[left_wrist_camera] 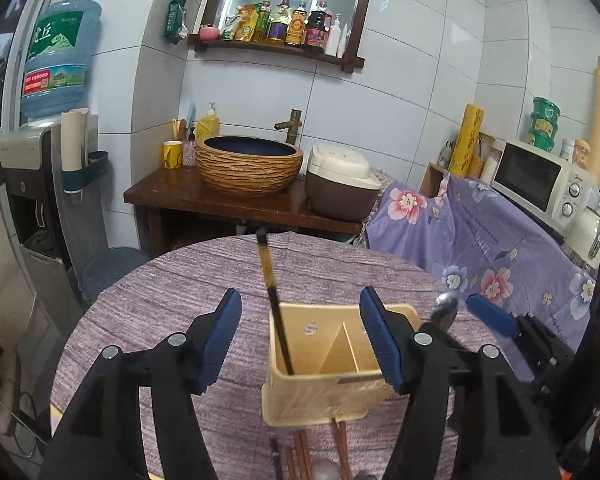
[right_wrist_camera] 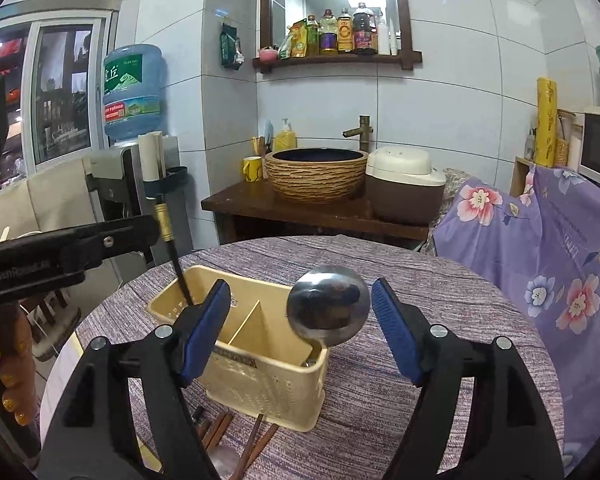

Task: Organize utensils
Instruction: 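Open both tools to drop the spoon and chopstick into the holder, then grasp a brown chopstick with the right tool while the left grasps a black chopstick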

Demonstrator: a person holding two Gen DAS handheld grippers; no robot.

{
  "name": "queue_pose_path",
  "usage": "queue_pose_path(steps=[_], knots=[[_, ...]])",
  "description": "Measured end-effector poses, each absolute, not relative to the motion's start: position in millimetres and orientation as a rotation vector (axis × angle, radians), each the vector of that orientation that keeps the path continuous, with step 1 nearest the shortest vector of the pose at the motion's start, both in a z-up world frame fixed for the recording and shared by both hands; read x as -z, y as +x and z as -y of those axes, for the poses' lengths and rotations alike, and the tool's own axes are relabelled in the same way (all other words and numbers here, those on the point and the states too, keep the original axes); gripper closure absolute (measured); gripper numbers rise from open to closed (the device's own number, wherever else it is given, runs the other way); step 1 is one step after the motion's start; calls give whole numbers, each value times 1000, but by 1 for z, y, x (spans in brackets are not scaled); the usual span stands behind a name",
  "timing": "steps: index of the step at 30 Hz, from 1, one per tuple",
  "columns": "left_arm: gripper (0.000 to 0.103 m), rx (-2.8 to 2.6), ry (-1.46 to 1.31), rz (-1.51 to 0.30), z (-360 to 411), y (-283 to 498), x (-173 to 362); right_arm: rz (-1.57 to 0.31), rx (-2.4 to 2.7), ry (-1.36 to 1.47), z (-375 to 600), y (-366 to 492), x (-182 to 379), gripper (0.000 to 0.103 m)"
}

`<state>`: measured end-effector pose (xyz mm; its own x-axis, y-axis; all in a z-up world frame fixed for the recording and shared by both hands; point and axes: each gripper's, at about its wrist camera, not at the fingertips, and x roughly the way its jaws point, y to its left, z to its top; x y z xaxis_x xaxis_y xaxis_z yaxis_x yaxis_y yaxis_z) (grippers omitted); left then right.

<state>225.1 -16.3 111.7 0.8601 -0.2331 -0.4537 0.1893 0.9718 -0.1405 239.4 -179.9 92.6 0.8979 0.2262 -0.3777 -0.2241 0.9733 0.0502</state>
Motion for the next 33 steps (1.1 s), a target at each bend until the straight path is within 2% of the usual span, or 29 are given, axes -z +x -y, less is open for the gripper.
queue_pose_path(steps=[3, 9, 14, 17, 20, 33], knots=[[35, 197, -60, -488, 11, 205, -102, -406, -186, 4, 187, 225, -93, 27], [35, 170, -30, -588, -4, 170, -54, -548, -183, 53, 197, 192, -66, 27], [50, 176, -19, -720, -8, 150, -2, -677, -204, 69, 190, 165, -20, 28], [59, 187, -32, -791, -11, 139, 27, -747, -209, 70, 181, 147, 7, 33], [65, 198, -39, -826, -13, 133, 40, -815, -229, 62, 169, 130, 30, 43], [68, 228, -36, -847, 1, 122, 55, -899, -257, 50, 135, 110, 62, 68]])
